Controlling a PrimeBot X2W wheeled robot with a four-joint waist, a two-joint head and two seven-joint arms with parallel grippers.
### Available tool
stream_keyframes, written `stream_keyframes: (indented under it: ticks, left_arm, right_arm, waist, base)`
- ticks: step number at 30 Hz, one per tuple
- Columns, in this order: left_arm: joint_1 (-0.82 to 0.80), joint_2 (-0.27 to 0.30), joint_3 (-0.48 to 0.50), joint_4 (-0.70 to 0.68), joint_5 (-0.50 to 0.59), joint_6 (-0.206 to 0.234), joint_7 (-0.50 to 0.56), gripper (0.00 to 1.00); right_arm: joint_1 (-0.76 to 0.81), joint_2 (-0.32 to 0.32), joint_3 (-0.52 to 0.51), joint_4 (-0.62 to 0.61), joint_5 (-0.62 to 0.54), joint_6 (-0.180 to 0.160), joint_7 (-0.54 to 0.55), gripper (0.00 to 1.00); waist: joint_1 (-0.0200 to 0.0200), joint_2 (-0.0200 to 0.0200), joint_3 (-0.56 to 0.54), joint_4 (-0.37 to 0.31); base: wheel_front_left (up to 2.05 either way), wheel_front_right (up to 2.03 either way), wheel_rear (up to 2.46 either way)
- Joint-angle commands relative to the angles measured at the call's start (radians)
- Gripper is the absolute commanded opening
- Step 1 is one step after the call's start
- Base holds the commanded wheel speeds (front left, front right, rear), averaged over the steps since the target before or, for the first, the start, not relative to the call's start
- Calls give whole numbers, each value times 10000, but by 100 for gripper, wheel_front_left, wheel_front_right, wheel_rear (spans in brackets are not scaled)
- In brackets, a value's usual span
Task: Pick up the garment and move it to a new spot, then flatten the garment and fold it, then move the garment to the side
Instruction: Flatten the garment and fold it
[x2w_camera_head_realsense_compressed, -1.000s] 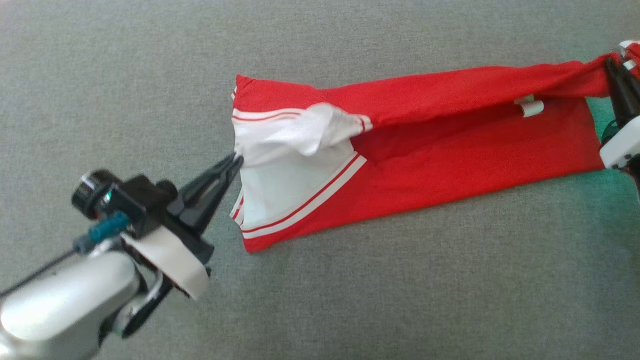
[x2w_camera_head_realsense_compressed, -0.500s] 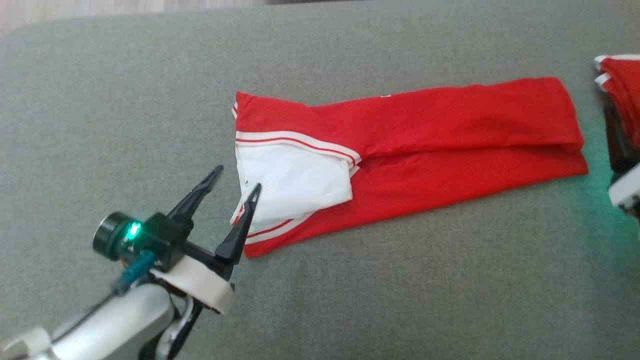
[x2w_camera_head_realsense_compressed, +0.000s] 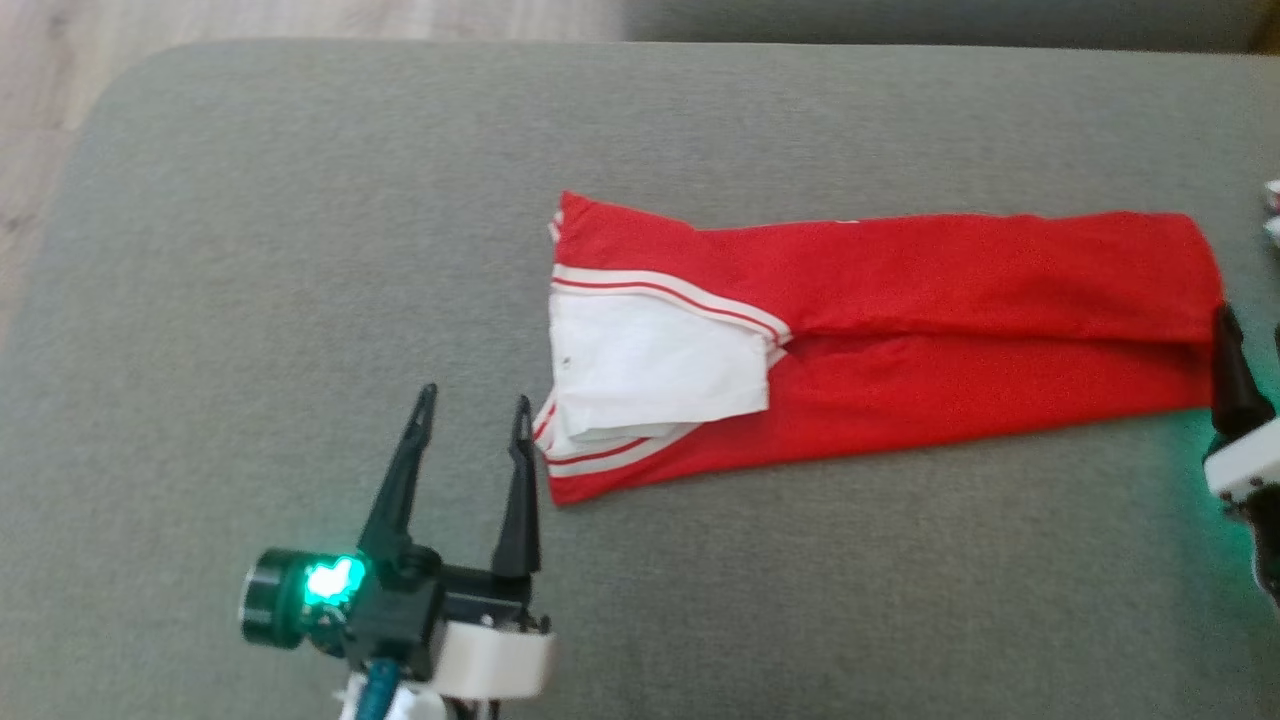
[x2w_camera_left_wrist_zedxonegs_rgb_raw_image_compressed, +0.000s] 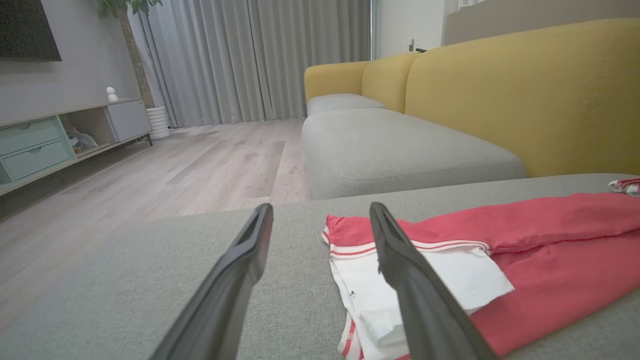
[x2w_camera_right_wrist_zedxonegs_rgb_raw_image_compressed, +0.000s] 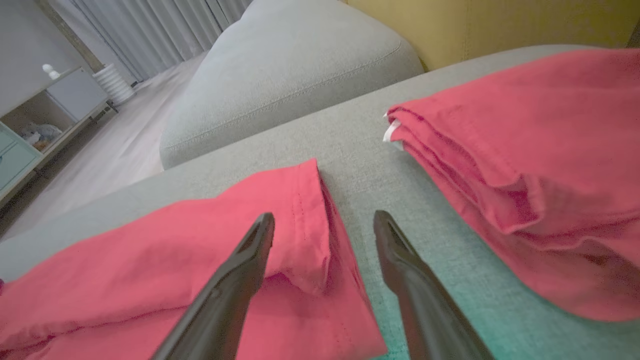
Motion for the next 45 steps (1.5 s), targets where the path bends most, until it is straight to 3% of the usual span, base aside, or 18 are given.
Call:
stream_keyframes:
  ticks: [1, 8, 9, 11, 15, 26, 33, 38, 45]
  left_arm:
    - [-116, -89, 586, -323, 321, -174, -90, 100]
    - [482, -932, 1404, -50, 1344, -1222, -90, 100]
    - [533, -1015, 1525, -33, 1449, -1340, -90, 100]
    - [627, -1149, 1765, -8, 1642, -1565, -91, 100]
    - [809, -1357, 2256, 10, 1959, -1933, -91, 100]
    - [1114, -1828, 3020, 67, 2598, -2769, -91, 100]
    - [1214, -2049, 3468, 136, 2891, -3154, -91, 100]
    - [1298, -2246, 3650, 242, 3029, -3418, -91, 100]
    - [1348, -2460, 3815, 356, 3160, -3823, -91, 100]
  right_arm:
    - [-22, -211, -1, 176, -153, -7, 45, 100]
    - [-580, 106, -194, 2151, -426, -7, 1334, 100]
    - [-617, 170, -139, 2227, -415, -7, 1595, 95]
    - [-643, 273, -10, 2166, -369, -7, 2020, 0]
    - [-627, 288, 77, 1633, -161, -7, 2297, 0]
    - [-80, -414, -367, 458, -153, -7, 1210, 0]
    - [305, -917, -873, -1623, -373, -7, 767, 0]
    - [243, -531, -1272, -3654, -944, -7, 1024, 0]
    - [324, 886, -1512, -6724, -2134, -7, 2180, 0]
  waist:
    - [1, -1, -15, 268]
    - [1, -1, -13, 605]
    - [1, -1, -9, 602]
    - [1, -1, -9, 550]
    - [1, -1, -36, 250]
    - [1, -1, -265, -968]
    - [1, -1, -269, -1476]
    - [1, -1, -368, -1630]
    - [1, -1, -459, -1448]
  base:
    - [0, 0, 0]
    - [0, 0, 0]
    - [0, 0, 0]
    - [0, 0, 0]
    - [0, 0, 0]
    - [0, 0, 0]
    - [0, 0, 0]
    - [0, 0, 0]
    - [0, 0, 0]
